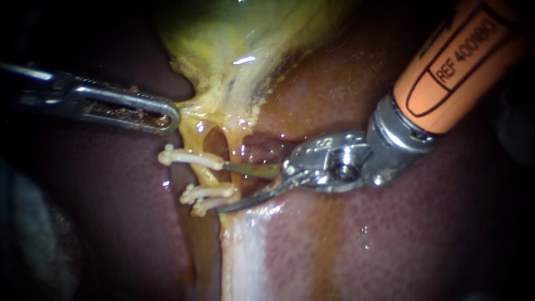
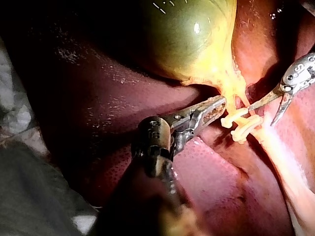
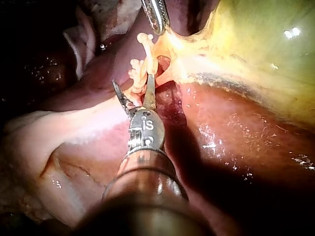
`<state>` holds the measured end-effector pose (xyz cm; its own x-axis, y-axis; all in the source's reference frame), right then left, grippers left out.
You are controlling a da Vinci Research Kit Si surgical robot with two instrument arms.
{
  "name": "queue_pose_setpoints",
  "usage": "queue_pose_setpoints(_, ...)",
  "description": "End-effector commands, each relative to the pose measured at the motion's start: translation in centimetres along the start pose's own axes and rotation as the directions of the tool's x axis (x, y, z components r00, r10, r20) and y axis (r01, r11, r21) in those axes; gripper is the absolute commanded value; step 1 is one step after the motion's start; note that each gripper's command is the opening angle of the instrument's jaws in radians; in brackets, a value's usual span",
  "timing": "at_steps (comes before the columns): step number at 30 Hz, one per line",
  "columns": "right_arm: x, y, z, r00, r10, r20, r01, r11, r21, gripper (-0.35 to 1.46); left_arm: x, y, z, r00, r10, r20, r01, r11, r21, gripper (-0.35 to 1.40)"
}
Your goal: Go to the cutting position left tube
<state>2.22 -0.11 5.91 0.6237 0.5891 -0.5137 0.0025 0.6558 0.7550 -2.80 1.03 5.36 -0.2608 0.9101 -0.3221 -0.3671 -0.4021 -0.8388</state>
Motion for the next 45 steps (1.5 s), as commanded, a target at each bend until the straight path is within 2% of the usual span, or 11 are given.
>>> queue_pose_setpoints(1, -0.02, 0.02, 0.01, 1.000, 0.004, 0.000, -0.004, 1.000, -0.001, 1.43, 0.00, 0.00, 0.00, 1.0000, 0.000, 0.000, 0.000, 1.000, 0.000, -0.35)
queue_pose_setpoints(24, -0.05, 0.21, 0.30, 1.000, -0.004, -0.001, 0.004, 1.000, 0.001, 1.43, 0.00, 0.00, 0.00, 1.0000, 0.000, 0.000, 0.000, 1.000, 0.000, -0.35)
queue_pose_setpoints(26, -0.04, 0.21, 0.32, 1.000, -0.005, -0.008, 0.005, 1.000, 0.013, 1.43, 0.00, 0.00, 0.00, 1.0000, 0.000, 0.000, 0.000, 1.000, 0.000, -0.35)
queue_pose_setpoints(30, 0.02, 0.22, 0.40, 0.999, -0.019, -0.051, 0.022, 0.998, 0.055, 1.43, 0.00, 0.00, 0.00, 1.0000, 0.000, 0.000, 0.000, 1.000, 0.000, -0.35)
queue_pose_setpoints(37, 0.14, 0.23, 0.53, 0.996, -0.039, -0.074, 0.046, 0.993, 0.104, 1.42, 0.00, 0.01, 0.00, 1.0000, 0.000, 0.000, 0.000, 1.000, 0.000, -0.35)
queue_pose_setpoints(45, 0.23, 0.23, 0.64, 0.993, -0.036, -0.109, 0.049, 0.992, 0.120, 1.40, 0.00, 0.00, 0.00, 1.0000, 0.000, 0.000, 0.000, 1.000, 0.000, -0.35)
